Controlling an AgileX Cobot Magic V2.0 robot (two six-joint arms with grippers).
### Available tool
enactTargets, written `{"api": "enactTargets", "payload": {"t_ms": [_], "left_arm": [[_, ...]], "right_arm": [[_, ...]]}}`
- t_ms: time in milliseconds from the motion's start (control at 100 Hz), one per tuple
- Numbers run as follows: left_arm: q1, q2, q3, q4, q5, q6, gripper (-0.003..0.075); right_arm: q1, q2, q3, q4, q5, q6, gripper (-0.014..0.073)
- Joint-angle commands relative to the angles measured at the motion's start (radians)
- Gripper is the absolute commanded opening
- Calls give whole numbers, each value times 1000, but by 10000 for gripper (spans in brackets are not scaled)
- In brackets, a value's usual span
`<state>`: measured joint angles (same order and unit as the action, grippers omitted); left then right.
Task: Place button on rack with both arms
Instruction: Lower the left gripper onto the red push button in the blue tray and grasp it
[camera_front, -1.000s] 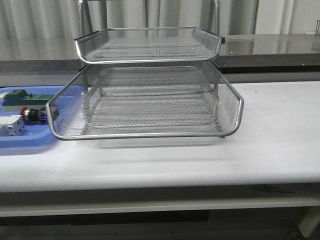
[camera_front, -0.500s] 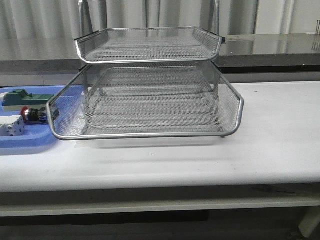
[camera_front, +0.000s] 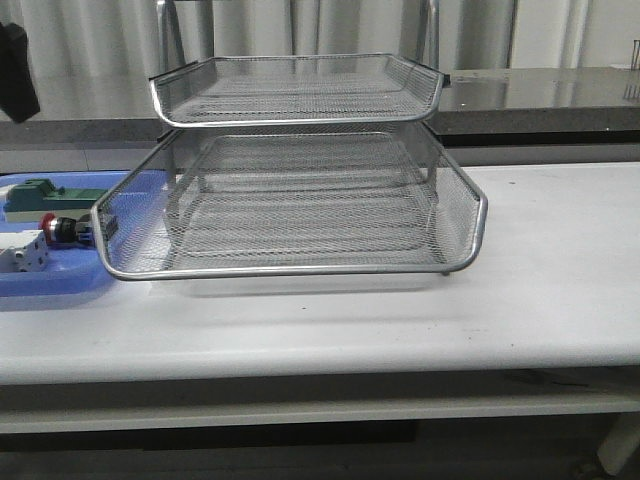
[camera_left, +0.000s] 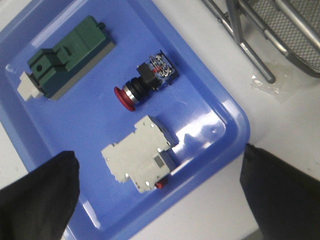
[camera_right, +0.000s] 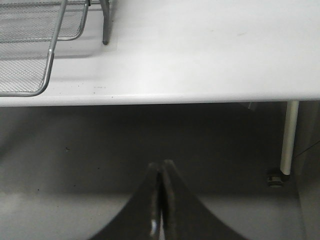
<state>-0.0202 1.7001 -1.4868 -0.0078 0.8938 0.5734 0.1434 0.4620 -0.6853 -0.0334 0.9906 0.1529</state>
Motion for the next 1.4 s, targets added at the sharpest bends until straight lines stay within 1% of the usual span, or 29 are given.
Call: {"api": "enactTargets", "payload": {"t_ms": [0, 190, 310, 440, 630, 820, 1390], "left_arm": [[2, 36, -109, -13, -1, 68, 620], [2, 191, -267, -11, 48, 210, 620], [-2, 265, -327, -3, 59, 274, 620], [-2, 328, -359, 31, 50, 327, 620], [-2, 396, -383, 108, 10, 340, 620], [-2, 431, -383, 110, -23, 378, 620], [-3, 494, -383, 115, -100, 407, 620]], "right_arm": [[0, 3, -33, -15, -57, -2, -70], [0, 3, -33, -15, -57, -2, -70], [0, 3, -33, -15, -57, -2, -70], [0, 3, -33, -15, -57, -2, -70], [0, 3, -33, -15, -57, -2, -70], [0, 3, -33, -15, -57, -2, -70], [0, 3, -33, -15, -57, -2, -70]]}}
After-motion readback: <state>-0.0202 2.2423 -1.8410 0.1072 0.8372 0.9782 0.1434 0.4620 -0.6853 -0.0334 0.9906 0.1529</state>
